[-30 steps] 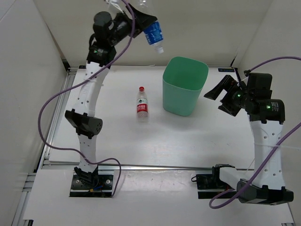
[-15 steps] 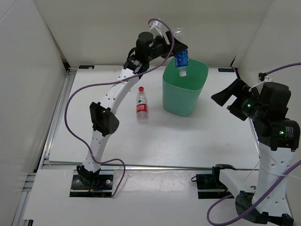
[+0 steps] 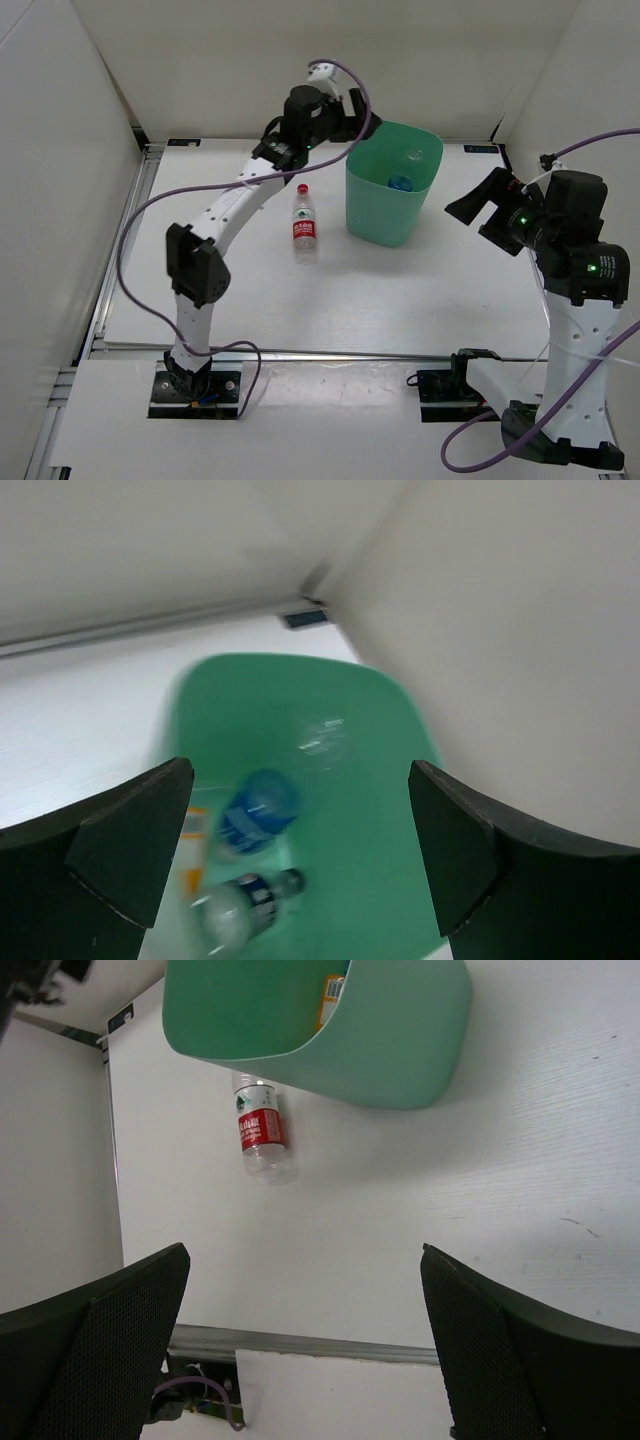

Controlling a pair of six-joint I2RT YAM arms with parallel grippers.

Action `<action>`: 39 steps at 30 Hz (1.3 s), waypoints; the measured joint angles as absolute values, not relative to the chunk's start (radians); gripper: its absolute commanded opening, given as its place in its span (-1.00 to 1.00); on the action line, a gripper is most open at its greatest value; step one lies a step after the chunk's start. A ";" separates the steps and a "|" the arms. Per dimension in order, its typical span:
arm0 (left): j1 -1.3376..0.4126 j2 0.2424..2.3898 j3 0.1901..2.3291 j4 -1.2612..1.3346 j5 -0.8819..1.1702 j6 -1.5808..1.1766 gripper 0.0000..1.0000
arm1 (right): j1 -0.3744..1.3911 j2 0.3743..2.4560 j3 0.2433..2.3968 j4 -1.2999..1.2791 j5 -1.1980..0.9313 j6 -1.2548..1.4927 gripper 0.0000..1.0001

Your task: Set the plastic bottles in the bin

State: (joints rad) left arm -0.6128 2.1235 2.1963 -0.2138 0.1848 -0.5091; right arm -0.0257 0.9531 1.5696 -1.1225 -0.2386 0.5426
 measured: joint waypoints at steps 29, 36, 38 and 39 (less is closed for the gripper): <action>-0.324 2.024 1.677 -0.558 0.324 -0.535 1.00 | -0.026 0.997 1.488 -1.050 -0.356 0.569 0.99; -0.385 2.055 1.699 -0.538 0.368 -0.531 1.00 | -0.026 1.003 1.489 -1.051 -0.361 0.566 0.99; -0.390 2.065 1.679 -0.539 0.373 -0.529 1.00 | -0.026 1.010 1.489 -1.051 -0.361 0.565 0.99; -0.389 2.070 1.668 -0.539 0.374 -0.528 1.00 | -0.026 1.013 1.489 -1.052 -0.361 0.564 0.99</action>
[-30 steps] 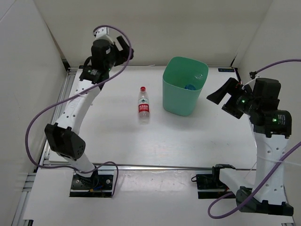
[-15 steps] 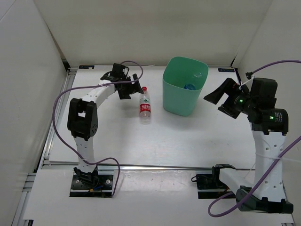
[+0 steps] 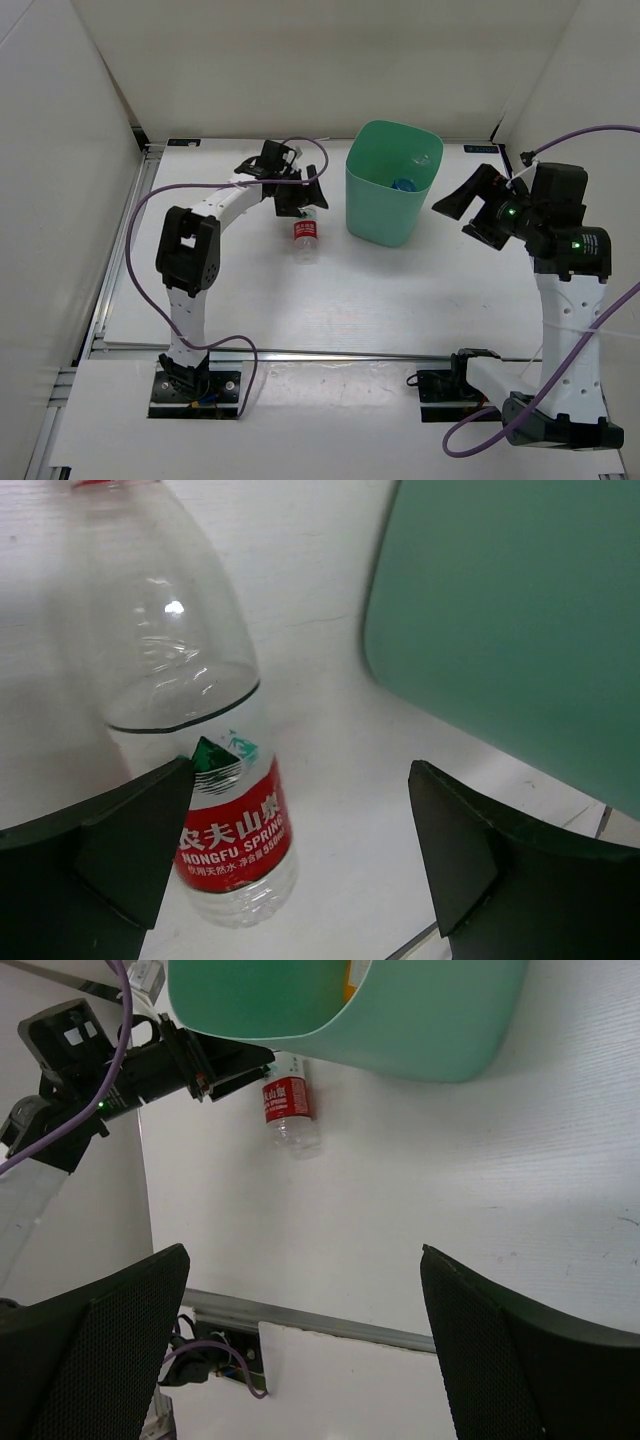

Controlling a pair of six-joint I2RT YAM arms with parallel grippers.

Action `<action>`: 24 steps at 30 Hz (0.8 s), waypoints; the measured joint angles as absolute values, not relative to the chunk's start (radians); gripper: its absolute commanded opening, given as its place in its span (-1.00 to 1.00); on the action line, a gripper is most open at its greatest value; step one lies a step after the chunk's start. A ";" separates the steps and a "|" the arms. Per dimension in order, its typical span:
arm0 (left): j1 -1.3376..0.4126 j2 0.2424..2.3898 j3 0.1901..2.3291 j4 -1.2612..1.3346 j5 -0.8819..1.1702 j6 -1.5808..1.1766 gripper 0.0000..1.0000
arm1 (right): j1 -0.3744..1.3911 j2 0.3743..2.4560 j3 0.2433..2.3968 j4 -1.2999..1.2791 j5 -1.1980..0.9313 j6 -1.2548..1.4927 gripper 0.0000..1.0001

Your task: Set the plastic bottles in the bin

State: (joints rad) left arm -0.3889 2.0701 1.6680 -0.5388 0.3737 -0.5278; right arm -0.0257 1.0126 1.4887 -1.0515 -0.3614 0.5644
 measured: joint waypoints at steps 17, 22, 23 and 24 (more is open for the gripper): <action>-0.376 2.111 1.613 -0.550 0.373 -0.524 1.00 | -0.026 1.016 1.490 -1.056 -0.361 0.552 0.99; -0.376 2.132 1.617 -0.549 0.400 -0.525 0.92 | -0.026 1.016 1.490 -1.058 -0.361 0.550 0.99; -0.376 2.138 1.620 -0.547 0.408 -0.529 0.86 | -0.026 1.016 1.490 -1.060 -0.361 0.550 0.99; -0.376 2.146 1.621 -0.546 0.418 -0.530 0.78 | -0.026 1.016 1.490 -1.062 -0.361 0.550 0.99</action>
State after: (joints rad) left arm -0.3759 2.1460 1.6215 -0.5461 0.4179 -0.5297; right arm -0.0257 1.0161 1.4902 -1.0622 -0.3611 0.5503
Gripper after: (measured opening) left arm 0.940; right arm 0.995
